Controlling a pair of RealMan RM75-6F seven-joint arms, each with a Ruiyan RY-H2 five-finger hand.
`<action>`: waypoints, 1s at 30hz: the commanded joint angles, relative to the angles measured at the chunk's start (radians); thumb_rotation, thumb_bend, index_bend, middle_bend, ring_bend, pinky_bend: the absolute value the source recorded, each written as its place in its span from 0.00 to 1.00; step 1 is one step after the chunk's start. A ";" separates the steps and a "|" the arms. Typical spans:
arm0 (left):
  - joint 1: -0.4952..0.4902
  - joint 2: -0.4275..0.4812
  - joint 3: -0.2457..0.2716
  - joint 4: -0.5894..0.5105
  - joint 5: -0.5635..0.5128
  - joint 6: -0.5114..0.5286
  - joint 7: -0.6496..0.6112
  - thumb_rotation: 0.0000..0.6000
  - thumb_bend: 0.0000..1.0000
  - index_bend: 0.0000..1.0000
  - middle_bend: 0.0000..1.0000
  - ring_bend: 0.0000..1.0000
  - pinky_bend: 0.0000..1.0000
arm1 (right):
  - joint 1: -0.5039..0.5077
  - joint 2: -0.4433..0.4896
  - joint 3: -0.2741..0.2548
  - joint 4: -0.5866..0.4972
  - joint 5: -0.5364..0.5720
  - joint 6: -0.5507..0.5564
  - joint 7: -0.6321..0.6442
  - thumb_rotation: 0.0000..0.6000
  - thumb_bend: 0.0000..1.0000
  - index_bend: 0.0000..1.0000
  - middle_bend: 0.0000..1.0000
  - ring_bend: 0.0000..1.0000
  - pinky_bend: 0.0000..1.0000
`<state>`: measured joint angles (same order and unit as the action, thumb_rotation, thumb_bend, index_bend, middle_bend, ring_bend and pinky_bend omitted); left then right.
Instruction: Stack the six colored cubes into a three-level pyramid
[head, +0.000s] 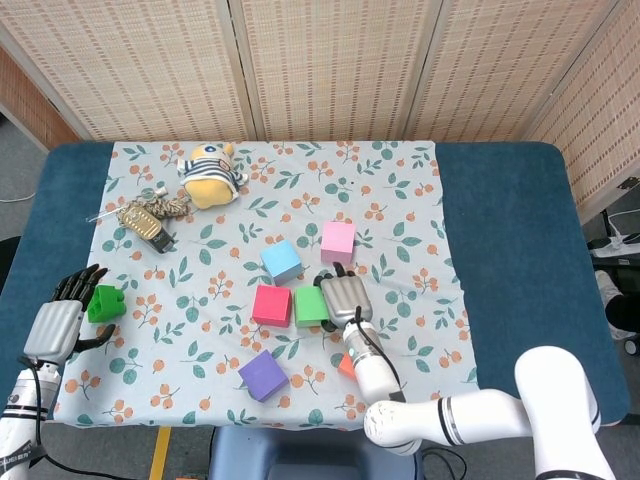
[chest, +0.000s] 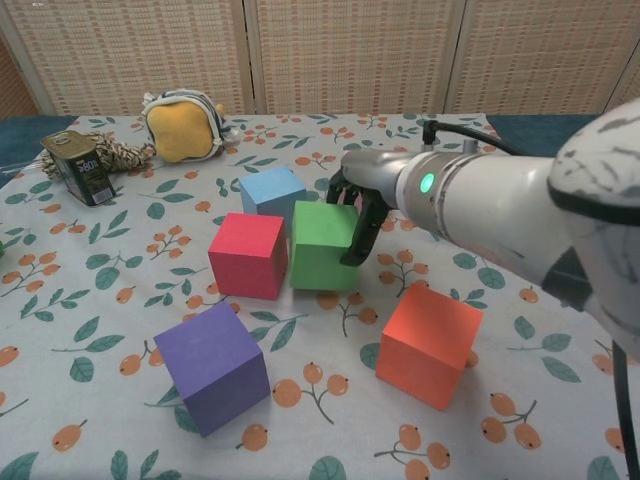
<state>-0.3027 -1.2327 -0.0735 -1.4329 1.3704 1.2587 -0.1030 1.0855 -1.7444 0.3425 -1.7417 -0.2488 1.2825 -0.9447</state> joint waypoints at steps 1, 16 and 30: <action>0.001 0.000 -0.001 0.000 -0.001 -0.001 0.001 1.00 0.31 0.00 0.00 0.00 0.09 | 0.018 -0.029 0.008 0.033 0.020 -0.010 -0.012 1.00 0.17 0.78 0.26 0.03 0.21; 0.009 0.010 -0.003 -0.014 0.011 0.004 -0.003 1.00 0.31 0.00 0.00 0.00 0.09 | 0.064 -0.091 0.058 0.115 0.074 -0.001 -0.049 1.00 0.17 0.71 0.26 0.03 0.22; 0.010 0.014 -0.006 -0.015 0.016 0.000 -0.010 1.00 0.31 0.00 0.00 0.00 0.09 | 0.074 -0.113 0.067 0.139 0.093 0.005 -0.070 1.00 0.17 0.22 0.08 0.00 0.22</action>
<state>-0.2923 -1.2192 -0.0790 -1.4476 1.3864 1.2587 -0.1128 1.1591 -1.8567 0.4090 -1.6036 -0.1548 1.2882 -1.0152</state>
